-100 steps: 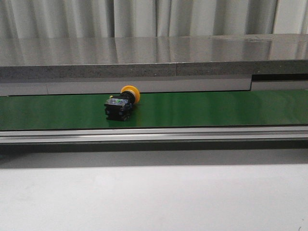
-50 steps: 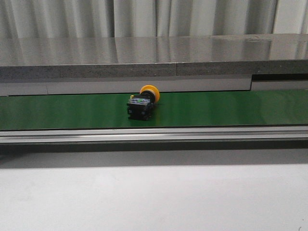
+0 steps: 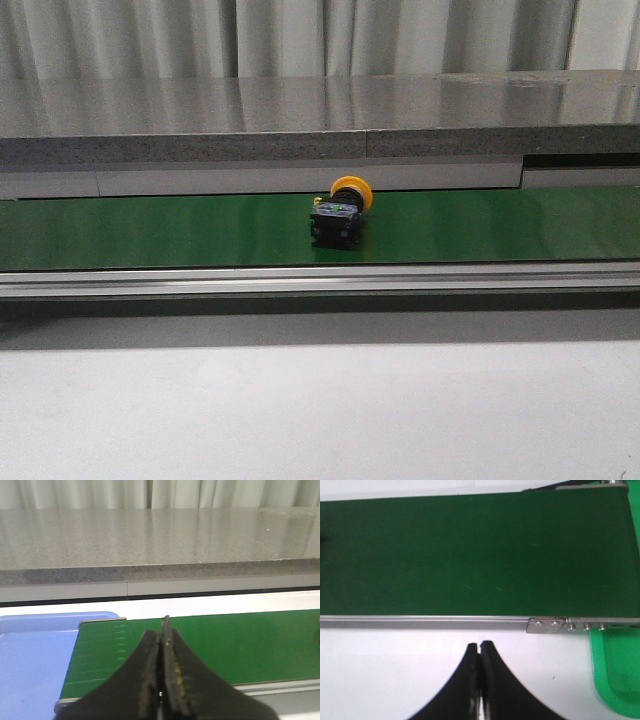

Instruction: Move button from left to right

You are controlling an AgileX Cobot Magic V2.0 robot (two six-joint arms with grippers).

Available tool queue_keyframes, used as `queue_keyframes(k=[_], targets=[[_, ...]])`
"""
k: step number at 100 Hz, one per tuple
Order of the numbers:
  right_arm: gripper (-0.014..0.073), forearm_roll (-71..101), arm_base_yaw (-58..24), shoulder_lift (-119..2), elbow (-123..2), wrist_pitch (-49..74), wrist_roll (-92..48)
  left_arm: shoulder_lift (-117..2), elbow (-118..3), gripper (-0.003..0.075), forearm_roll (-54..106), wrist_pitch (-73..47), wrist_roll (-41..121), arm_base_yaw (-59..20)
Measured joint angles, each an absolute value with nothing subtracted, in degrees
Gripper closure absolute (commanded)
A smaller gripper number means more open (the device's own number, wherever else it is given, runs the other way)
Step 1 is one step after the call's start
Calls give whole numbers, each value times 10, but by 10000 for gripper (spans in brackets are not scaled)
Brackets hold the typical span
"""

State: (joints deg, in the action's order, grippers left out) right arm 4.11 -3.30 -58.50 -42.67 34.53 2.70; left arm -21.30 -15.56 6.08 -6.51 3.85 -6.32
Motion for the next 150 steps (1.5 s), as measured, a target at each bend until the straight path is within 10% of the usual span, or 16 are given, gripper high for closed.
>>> queue_keyframes(k=[31, 150], targets=[[-78, 41, -33, -585, -428, 379, 27, -213, -156, 741, 61, -65, 38, -63], [-40, 88, -117, -820, -585, 345, 27, -213, -156, 741, 61, -64, 38, -63]])
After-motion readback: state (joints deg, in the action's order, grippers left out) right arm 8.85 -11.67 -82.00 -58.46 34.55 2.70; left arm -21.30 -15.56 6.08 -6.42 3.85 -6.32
